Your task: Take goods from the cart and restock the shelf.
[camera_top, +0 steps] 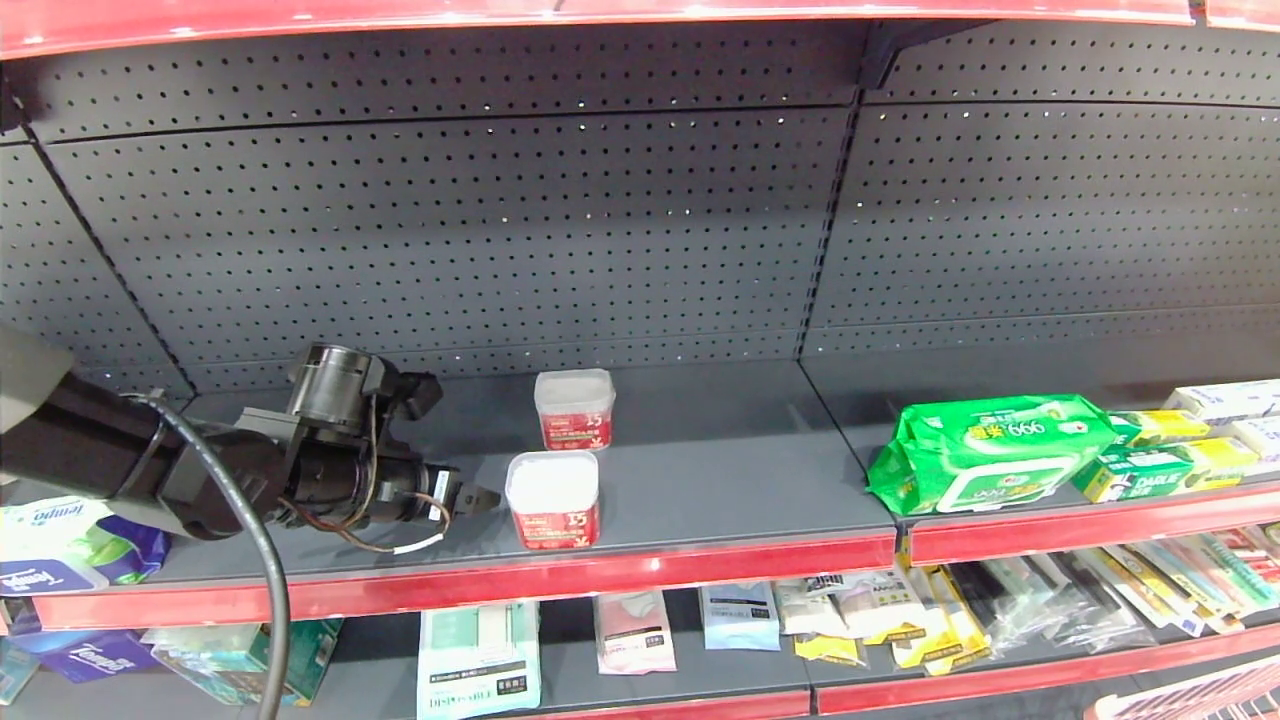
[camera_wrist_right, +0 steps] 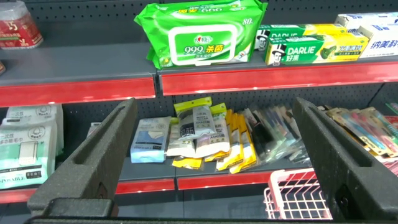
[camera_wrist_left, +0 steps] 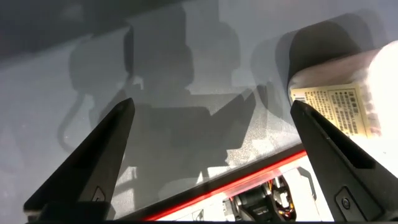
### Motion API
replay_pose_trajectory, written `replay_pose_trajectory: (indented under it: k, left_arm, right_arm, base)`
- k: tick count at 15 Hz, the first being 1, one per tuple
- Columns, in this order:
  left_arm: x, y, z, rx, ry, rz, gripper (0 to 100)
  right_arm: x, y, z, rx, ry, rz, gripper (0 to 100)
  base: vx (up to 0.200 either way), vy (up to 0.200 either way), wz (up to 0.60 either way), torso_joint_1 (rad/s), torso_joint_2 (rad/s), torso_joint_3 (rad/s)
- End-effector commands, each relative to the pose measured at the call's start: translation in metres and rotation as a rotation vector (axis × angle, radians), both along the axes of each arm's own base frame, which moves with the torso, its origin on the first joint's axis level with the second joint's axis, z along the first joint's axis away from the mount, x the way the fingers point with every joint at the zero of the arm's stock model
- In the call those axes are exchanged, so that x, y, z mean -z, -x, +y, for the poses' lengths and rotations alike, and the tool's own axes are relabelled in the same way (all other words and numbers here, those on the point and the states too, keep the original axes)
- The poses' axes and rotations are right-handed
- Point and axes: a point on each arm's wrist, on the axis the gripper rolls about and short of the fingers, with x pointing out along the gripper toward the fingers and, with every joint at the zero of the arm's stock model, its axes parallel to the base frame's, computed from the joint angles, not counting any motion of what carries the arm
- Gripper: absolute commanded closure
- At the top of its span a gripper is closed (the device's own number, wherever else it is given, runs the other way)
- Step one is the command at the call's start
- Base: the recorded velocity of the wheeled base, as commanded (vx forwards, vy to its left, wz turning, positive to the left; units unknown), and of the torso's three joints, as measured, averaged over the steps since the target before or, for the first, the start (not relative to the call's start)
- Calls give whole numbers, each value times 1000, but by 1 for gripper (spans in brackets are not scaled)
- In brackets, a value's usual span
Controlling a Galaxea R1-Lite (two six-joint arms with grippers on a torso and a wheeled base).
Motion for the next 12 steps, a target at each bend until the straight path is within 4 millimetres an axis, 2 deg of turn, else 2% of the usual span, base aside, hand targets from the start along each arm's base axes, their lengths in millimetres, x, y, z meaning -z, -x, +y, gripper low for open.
replay_pose_trajectory:
  k: [1, 12]
  left_arm:
    - [2, -1, 0, 0, -1, 7, 0]
    - [5, -8, -4, 10, -1, 6, 0]
  right_arm:
    - [0, 0, 0, 0, 0, 1, 0]
    - [0, 0, 0, 0, 0, 1, 0]
  base:
    - [0, 0, 0, 0, 0, 0]
    - [0, 0, 0, 0, 0, 0]
